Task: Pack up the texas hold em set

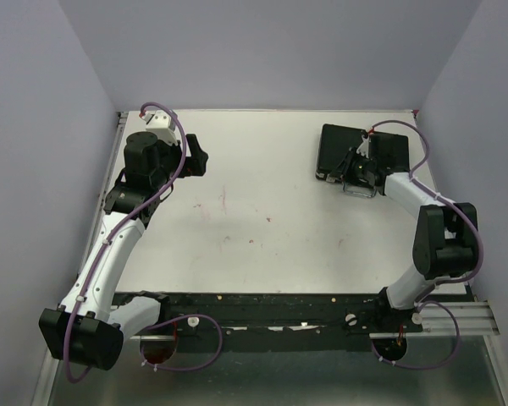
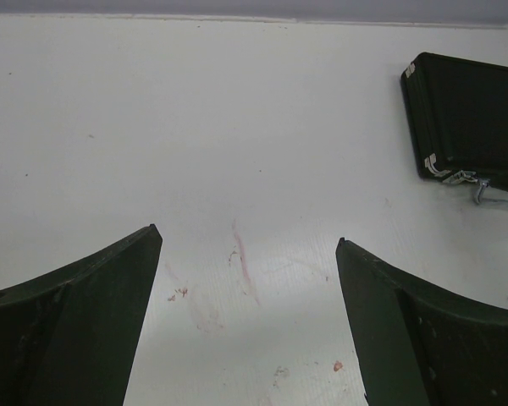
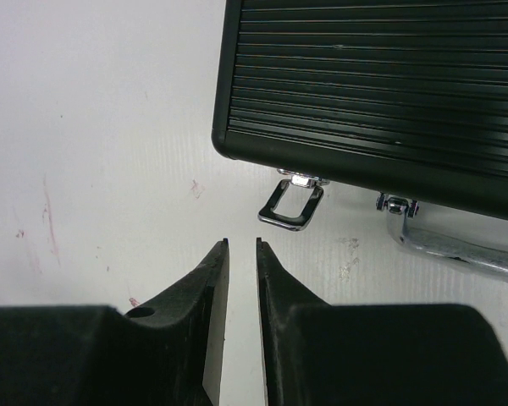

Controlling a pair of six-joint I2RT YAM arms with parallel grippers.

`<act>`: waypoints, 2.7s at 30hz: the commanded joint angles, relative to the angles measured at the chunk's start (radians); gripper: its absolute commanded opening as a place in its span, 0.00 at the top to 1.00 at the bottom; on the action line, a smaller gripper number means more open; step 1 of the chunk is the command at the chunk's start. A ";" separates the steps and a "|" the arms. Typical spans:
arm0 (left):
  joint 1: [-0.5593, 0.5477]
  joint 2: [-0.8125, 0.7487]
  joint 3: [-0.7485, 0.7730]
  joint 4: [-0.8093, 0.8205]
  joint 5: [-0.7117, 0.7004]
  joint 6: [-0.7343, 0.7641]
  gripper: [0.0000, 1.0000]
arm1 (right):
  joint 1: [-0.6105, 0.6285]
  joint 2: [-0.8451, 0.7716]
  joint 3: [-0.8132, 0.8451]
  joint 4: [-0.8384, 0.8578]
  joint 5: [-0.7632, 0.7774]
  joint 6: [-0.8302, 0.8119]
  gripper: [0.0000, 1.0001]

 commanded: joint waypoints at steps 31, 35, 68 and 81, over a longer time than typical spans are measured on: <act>0.008 -0.012 -0.001 0.012 -0.007 0.003 0.01 | 0.003 0.093 0.021 0.062 0.036 -0.012 0.75; 0.006 -0.010 0.001 0.013 -0.003 0.001 0.01 | 0.003 0.088 0.047 0.039 0.069 -0.017 0.75; 0.006 -0.004 0.001 0.012 -0.009 0.003 0.01 | 0.006 0.157 -0.081 0.086 0.131 0.019 0.78; 0.006 -0.007 -0.001 0.013 -0.010 0.003 0.01 | 0.004 0.107 0.172 -0.075 0.200 -0.024 0.77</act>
